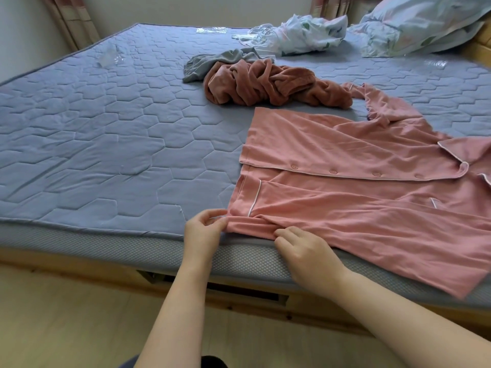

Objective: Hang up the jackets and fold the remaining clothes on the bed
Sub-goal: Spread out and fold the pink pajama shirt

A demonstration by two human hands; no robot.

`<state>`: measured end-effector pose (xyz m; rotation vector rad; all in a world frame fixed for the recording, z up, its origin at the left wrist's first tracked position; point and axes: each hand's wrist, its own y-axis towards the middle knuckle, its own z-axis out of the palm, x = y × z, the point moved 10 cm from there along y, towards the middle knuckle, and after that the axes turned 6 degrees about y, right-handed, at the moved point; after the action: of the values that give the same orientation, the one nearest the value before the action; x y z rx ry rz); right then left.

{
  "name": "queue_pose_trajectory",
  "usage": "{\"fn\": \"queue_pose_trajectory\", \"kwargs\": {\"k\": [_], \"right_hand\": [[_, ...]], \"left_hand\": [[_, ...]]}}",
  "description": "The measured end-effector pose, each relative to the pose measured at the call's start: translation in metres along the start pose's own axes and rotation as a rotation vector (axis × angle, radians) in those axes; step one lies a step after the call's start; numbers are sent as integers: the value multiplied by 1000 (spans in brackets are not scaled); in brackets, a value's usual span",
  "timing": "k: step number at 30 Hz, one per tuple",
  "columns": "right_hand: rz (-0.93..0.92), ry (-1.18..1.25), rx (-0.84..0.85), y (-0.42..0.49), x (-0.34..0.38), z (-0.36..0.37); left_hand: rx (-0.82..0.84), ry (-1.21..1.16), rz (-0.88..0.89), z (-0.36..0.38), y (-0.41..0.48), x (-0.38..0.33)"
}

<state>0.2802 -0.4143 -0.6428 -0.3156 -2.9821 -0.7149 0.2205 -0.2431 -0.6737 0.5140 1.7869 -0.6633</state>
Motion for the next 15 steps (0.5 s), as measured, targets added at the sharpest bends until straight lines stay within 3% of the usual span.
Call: {"fn": "queue_pose_trajectory", "kwargs": {"k": [3,6,12,13,15], "right_hand": [[232,59,-83,2,-23,-8],[324,11,-104,8,-33,-13],[269,-27,-141,11,-38,-22],[245,-40,-128,12,-38,-20],[187,-78,-21,11,-34,-6]], "left_hand": [[-63,121,21,-1,0,2],[-111,180,55,-3,-1,-3],[-248,60,114,-14,-10,-17],[-264,95,108,-16,-8,-15],[-270,378,123,-14,-5,-14]]}}
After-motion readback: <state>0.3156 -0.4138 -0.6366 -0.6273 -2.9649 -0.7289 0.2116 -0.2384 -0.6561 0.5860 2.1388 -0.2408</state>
